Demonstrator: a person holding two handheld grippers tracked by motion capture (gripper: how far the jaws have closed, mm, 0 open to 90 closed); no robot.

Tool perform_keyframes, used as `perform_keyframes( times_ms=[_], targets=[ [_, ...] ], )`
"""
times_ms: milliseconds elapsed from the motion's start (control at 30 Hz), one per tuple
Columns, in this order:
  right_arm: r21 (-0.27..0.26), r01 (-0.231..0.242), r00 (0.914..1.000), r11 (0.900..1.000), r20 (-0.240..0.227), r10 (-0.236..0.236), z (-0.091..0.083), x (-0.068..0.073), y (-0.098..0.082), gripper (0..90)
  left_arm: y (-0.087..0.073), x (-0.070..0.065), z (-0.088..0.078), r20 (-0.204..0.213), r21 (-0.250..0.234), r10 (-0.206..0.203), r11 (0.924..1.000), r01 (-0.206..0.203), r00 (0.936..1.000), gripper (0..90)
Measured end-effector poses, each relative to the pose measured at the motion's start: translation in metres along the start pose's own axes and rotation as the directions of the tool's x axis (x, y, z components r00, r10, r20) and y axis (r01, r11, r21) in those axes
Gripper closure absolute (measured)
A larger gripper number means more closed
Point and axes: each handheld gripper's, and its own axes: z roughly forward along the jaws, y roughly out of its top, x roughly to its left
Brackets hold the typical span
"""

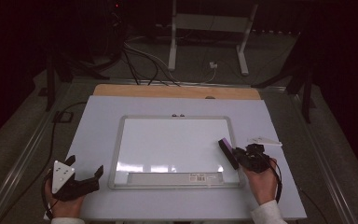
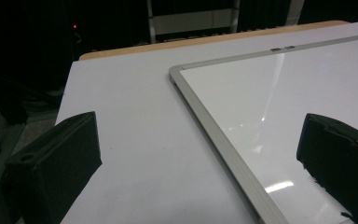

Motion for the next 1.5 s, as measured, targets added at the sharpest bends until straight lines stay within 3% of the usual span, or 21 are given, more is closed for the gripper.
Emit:
perform_keyframes(
  times_ms=[267,467,800,1000,1167,1300,1500],
  targets=[
    [0.003,0.01,0.9994,1.0,0.034,-0.01,-0.001,-0.003,-0.001,69.6,0.0,0.0,0.0,-0.001,0.0,-0.001,1.0,0.001,1.0,0.5],
    [0.025,0.047,0.9988,0.999,0.012,-0.047,-0.005,0.002,-0.004,61.8,0.0,0.0,0.0,0.0,0.003,0.001,1.0,-0.001,1.0,0.5],
    [0.064,0.094,0.9956,0.994,0.0,-0.094,-0.009,0.013,-0.014,60.6,0.0,-0.001,0.0,0.001,0.002,0.002,1.0,-0.002,1.0,0.4],
    [0.073,0.111,0.9937,0.991,-0.025,-0.109,-0.006,0.015,-0.009,59.0,0.0,-0.001,0.001,0.001,0.004,0.004,1.0,-0.004,1.0,0.5],
    [0.042,0.092,0.9957,0.995,0.003,-0.093,0.01,0.014,0.008,54.6,0.0,-0.001,0.0,-0.001,0.004,0.006,1.0,-0.006,1.0,0.4],
    [0.054,0.108,0.9915,0.993,0.066,-0.112,0.03,0.017,0.02,53.7,0.0,0.0,0.0,-0.002,0.004,0.002,1.0,-0.002,1.0,0.4],
    [0.063,0.079,0.9886,0.995,0.124,-0.086,0.038,0.02,0.018,61.8,0.0,0.0,0.001,0.0,0.003,0.001,1.0,-0.001,1.0,0.5]
  ],
)
